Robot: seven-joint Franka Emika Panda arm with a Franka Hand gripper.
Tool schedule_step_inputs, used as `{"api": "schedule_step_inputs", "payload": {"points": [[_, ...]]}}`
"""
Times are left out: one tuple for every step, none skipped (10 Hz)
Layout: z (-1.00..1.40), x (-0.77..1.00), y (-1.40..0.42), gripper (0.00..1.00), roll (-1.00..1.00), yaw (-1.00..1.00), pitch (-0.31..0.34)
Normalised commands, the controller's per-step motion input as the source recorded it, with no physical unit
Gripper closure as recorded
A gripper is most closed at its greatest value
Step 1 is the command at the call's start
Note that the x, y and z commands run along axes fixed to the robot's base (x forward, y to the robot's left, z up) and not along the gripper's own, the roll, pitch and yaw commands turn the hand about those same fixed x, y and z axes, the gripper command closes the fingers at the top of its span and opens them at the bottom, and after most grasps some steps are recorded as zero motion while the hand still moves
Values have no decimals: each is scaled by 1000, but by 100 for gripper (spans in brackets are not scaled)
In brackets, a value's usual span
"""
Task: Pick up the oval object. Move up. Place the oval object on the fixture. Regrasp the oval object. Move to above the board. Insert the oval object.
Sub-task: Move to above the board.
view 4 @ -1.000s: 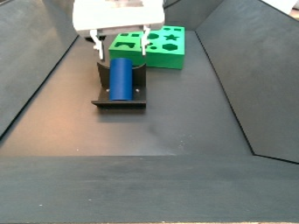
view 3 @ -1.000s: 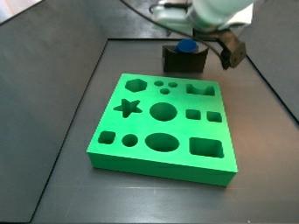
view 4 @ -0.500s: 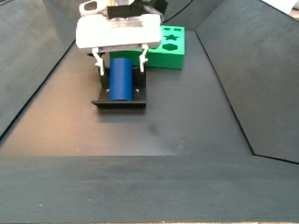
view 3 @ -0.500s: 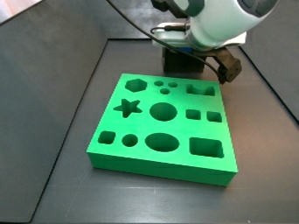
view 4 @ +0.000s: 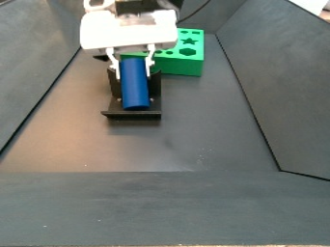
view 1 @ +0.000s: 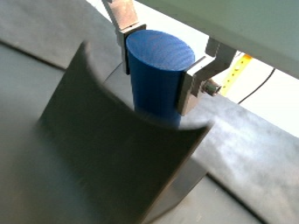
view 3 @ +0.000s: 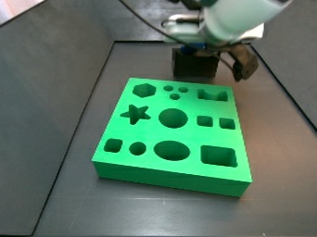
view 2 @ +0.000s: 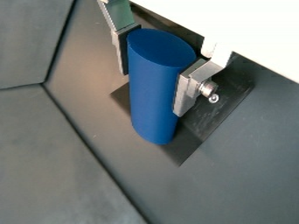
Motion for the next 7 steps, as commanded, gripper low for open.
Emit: {"api": "schedule_step_inputs", "payload": {"points": [[1000, -54, 147, 100, -60, 80, 5], [1000, -55, 139, 100, -57, 57, -22], [1000, -56, 135, 100, -55, 48, -28], [1000, -57, 129, 100, -53, 33, -35], [1000, -60, 124, 100, -48, 15, -40], [1000, -62, 117, 100, -51, -3, -39], [1000, -63, 114, 100, -55, -11, -36]]}}
